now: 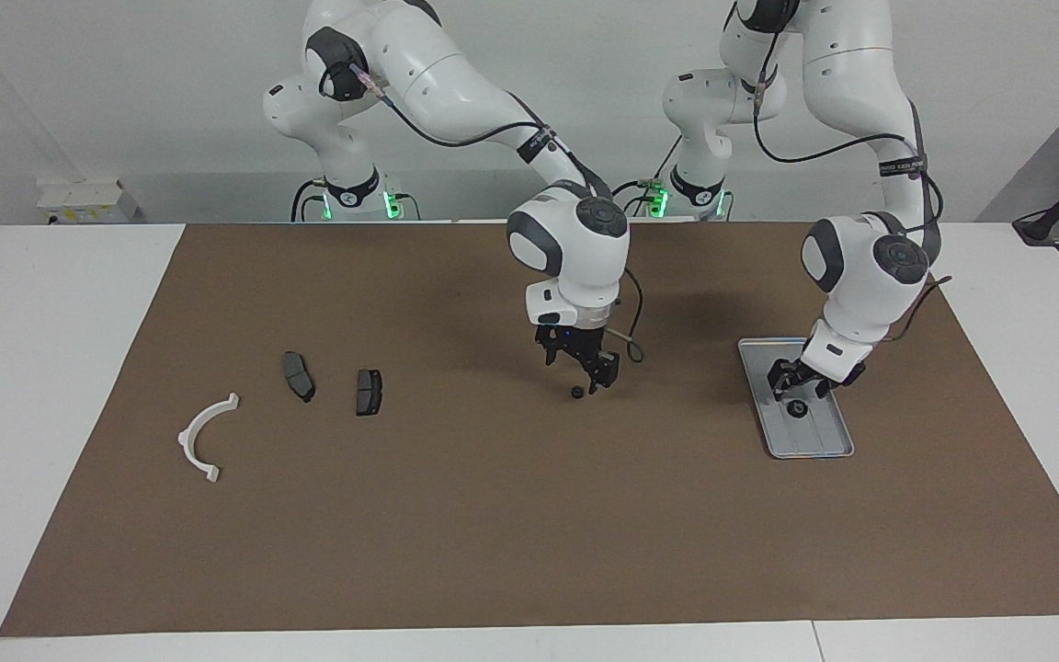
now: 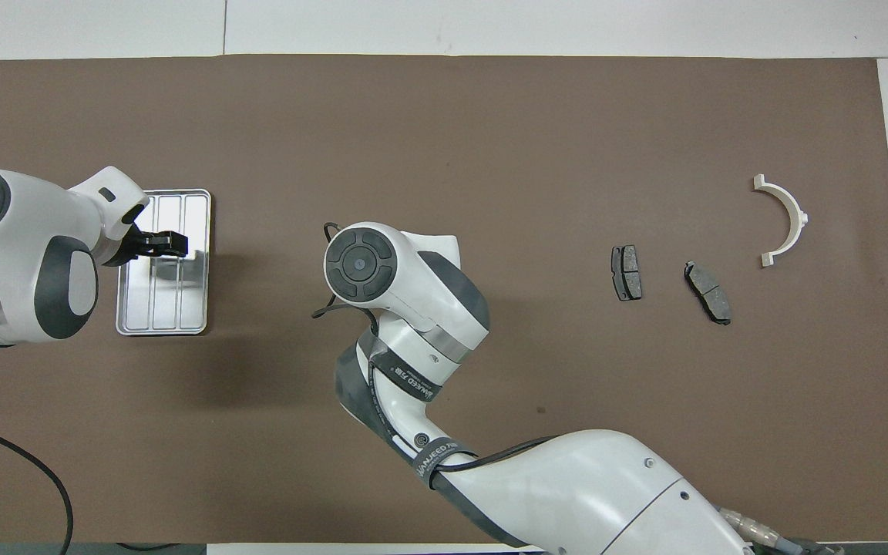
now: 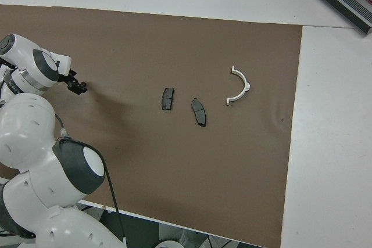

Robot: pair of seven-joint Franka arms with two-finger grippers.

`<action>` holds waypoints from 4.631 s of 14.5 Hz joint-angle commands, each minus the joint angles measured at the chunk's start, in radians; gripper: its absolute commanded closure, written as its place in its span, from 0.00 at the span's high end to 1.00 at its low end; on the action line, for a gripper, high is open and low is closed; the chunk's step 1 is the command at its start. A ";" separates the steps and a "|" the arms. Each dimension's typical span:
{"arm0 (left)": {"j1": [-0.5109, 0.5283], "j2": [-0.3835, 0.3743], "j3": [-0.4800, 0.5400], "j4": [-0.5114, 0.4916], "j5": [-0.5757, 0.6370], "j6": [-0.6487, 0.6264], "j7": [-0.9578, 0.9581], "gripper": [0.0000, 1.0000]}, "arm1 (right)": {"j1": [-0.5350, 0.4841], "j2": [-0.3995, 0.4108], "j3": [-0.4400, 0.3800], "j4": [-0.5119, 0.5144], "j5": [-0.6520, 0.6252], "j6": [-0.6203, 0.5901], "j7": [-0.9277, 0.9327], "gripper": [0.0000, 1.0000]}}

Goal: Place bearing gear from tray to pile

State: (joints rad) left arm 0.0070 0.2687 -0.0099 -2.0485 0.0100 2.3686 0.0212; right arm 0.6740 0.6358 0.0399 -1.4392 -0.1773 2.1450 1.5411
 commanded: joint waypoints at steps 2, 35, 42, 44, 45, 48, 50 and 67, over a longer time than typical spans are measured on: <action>0.005 0.009 0.001 -0.015 -0.015 0.046 0.023 0.77 | -0.010 0.036 0.009 0.039 -0.008 0.009 -0.045 1.00; 0.025 0.006 -0.002 0.192 -0.100 -0.255 0.029 0.00 | -0.048 0.091 0.052 0.046 0.075 0.009 -0.194 0.77; -0.007 0.009 0.001 0.177 -0.094 -0.200 -0.020 0.00 | -0.051 0.093 0.052 0.046 0.073 0.009 -0.194 0.50; -0.025 0.009 0.004 0.177 -0.090 -0.207 -0.034 0.00 | -0.051 0.093 0.052 0.046 0.073 0.009 -0.194 0.40; 0.002 0.004 0.002 0.171 -0.087 -0.210 0.026 0.00 | -0.053 0.091 0.052 0.046 0.073 0.009 -0.193 0.35; -0.015 0.003 0.004 0.166 -0.082 -0.193 0.008 0.00 | -0.053 0.091 0.052 0.046 0.076 0.009 -0.194 0.03; -0.025 0.006 0.004 0.160 -0.085 -0.171 -0.033 0.00 | -0.053 0.091 0.051 0.046 0.075 0.003 -0.194 0.00; -0.264 -0.005 0.004 0.162 -0.081 -0.198 -0.431 0.00 | -0.292 -0.156 0.052 0.137 0.105 -0.425 -0.698 0.00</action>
State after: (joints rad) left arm -0.1330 0.2920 -0.0238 -1.8585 -0.0720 2.1672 -0.2531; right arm 0.4298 0.5115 0.0795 -1.2865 -0.0969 1.7537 0.9492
